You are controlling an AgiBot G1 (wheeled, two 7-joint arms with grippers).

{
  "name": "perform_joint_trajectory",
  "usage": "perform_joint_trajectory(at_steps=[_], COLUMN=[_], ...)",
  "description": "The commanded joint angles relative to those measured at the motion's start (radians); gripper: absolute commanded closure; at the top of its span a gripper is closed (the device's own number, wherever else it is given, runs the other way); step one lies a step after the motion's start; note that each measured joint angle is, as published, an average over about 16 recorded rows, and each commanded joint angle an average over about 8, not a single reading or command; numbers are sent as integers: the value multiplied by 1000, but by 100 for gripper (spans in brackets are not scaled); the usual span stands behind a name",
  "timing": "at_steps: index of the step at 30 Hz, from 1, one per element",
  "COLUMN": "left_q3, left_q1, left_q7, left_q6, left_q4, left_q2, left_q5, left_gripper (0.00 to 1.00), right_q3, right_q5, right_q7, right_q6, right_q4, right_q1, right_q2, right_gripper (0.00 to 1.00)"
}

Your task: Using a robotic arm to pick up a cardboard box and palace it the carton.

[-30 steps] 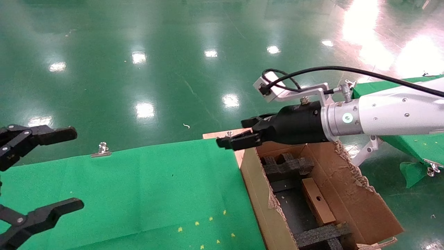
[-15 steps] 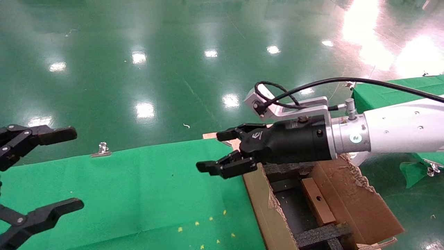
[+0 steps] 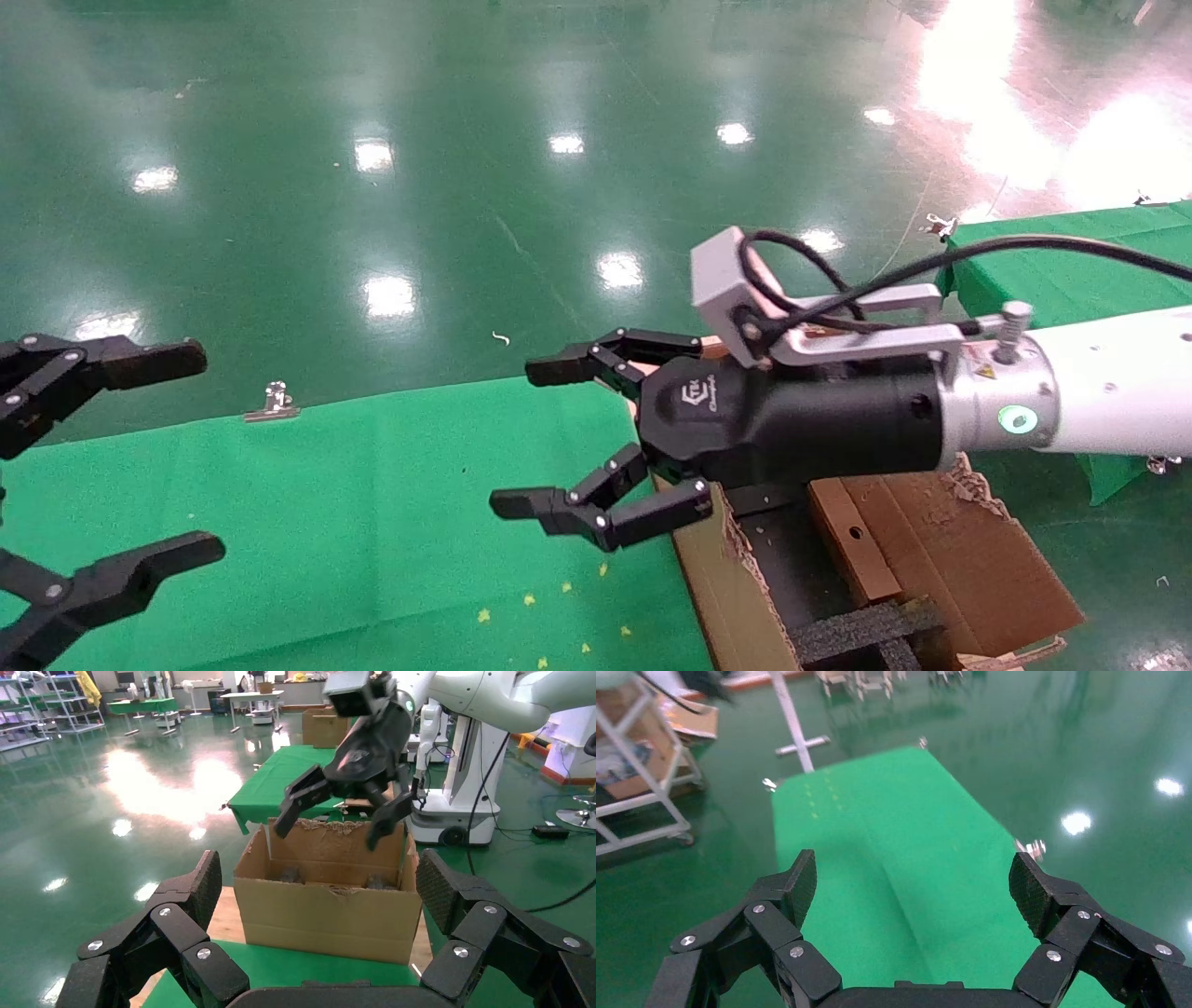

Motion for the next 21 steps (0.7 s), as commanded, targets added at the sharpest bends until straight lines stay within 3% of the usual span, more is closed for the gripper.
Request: perform_joint_trajectory(at_steps=[1, 12, 21], left_q3=[0, 0, 0], left_q1=[0, 0, 0], left_q7=[0, 0, 0], left_q6=[0, 0, 0], left_q4=[0, 0, 0], left_q2=[0, 0, 0], left_q5=[0, 0, 0], left_gripper=[0, 0, 0], right_q3=[31, 182, 200], right_q5=[29, 170, 189], right_q7=[-44, -257, -271], right_q6=[-20, -116, -128], right_q4=[-2, -9, -10], right_q1=[-24, -139, -153], right_q2=[-2, -9, -11], right_gripper=[0, 0, 0])
